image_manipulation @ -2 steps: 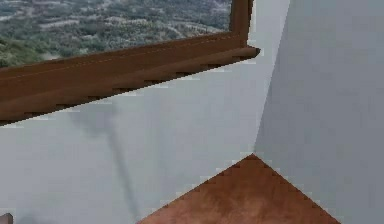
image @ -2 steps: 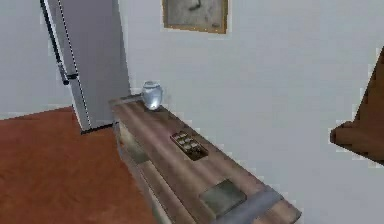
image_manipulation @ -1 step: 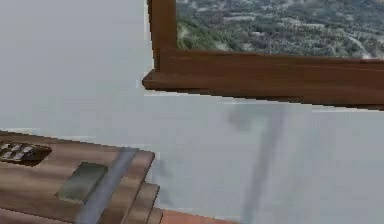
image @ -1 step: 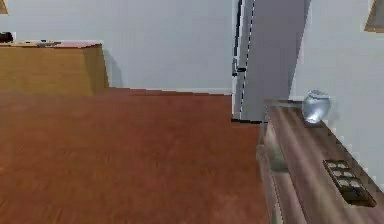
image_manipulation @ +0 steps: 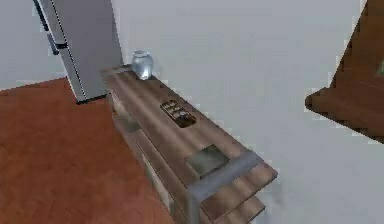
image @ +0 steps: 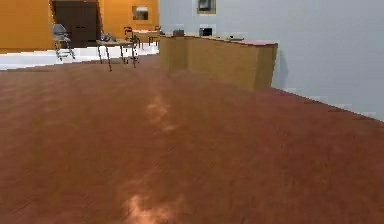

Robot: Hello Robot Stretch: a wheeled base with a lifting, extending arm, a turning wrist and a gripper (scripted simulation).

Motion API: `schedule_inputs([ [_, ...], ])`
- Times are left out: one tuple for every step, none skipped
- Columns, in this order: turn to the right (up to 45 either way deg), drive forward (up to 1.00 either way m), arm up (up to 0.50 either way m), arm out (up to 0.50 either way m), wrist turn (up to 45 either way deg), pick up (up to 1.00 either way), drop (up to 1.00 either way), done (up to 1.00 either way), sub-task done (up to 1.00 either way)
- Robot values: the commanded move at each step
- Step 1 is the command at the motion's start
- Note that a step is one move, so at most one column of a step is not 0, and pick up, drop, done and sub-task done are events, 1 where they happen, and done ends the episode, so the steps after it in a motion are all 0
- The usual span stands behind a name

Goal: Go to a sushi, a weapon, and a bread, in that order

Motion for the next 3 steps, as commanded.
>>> schedule_inputs([
  [-45.0, 0.0, 0.0, 0.0, 0.0, 0.0, 0.0, 0.0, 0.0],
  [-24.0, 0.0, 0.0, 0.0, 0.0, 0.0, 0.0, 0.0, 0.0],
  [0.0, 1.0, 0.0, 0.0, 0.0, 0.0, 0.0, 0.0, 0.0],
])
